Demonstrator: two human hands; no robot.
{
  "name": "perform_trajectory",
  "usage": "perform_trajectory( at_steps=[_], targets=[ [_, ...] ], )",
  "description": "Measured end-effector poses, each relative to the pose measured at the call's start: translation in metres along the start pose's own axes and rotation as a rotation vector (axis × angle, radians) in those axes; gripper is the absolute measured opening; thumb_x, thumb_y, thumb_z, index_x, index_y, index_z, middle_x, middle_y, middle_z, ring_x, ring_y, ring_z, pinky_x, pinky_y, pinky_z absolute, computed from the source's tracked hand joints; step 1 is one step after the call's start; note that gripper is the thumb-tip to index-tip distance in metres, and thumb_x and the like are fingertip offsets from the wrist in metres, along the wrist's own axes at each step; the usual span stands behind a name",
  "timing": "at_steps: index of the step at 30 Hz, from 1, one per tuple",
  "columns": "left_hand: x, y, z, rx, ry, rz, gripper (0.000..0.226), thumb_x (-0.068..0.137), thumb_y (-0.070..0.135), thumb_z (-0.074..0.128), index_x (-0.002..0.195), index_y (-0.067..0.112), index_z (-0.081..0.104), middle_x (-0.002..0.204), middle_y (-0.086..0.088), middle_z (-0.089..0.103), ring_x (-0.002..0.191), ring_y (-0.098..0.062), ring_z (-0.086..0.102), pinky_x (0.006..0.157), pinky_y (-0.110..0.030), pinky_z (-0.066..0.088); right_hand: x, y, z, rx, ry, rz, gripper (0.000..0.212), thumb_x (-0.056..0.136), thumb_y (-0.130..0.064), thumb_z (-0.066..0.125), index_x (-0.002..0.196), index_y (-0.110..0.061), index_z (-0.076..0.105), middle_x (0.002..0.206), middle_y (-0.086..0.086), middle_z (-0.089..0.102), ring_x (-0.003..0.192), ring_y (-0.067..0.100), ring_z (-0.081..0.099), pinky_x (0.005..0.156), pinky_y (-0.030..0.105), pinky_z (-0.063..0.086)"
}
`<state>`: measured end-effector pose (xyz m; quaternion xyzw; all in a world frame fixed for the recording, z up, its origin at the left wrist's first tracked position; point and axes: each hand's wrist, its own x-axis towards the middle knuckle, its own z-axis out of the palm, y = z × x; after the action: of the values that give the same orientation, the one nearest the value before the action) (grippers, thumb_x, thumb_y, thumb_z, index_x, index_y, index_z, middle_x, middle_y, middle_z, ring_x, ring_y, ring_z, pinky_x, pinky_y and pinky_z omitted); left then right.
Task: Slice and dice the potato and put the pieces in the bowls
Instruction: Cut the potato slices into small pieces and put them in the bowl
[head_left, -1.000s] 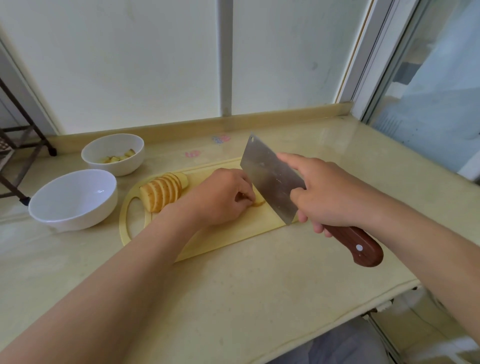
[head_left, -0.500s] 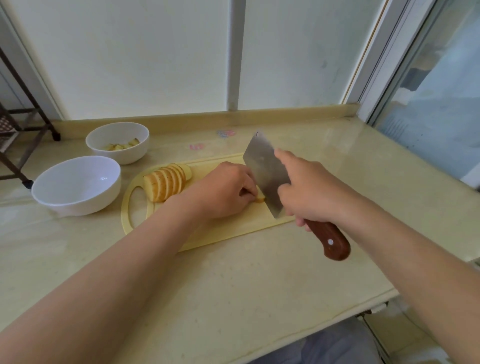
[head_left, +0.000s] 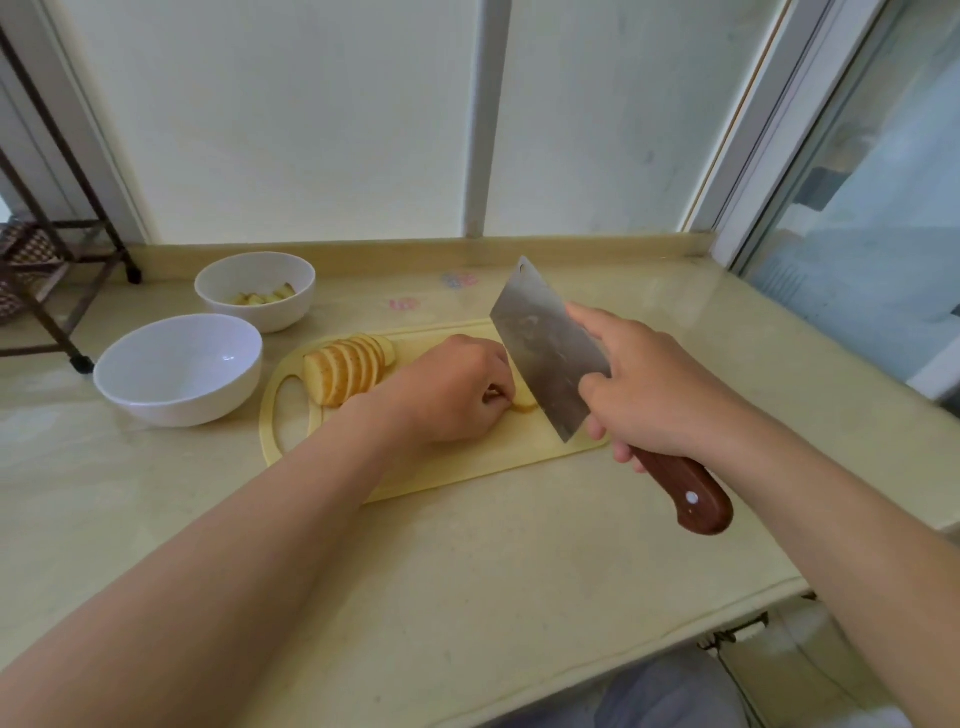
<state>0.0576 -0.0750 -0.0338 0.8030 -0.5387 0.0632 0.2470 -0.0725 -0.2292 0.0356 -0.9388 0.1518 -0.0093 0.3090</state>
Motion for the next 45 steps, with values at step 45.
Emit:
perform_trajectory(
  at_steps=[45],
  targets=[
    [-0.003, -0.005, 0.001, 0.069, -0.068, -0.161, 0.035, 0.084, 0.039, 0.065, 0.111, 0.017, 0.068, 0.107, 0.002, 0.065, 0.099, -0.018, 0.056, 0.090, -0.030, 0.045, -0.001, 0.073, 0.009, 0.513, 0.047, 0.191, 0.069, 0.098, 0.001, 0.050, 0.147, -0.046, 0.041, 0.066, 0.014, 0.069, 0.042, 0.022, 0.053, 0.040, 0.029, 0.046]
  ],
)
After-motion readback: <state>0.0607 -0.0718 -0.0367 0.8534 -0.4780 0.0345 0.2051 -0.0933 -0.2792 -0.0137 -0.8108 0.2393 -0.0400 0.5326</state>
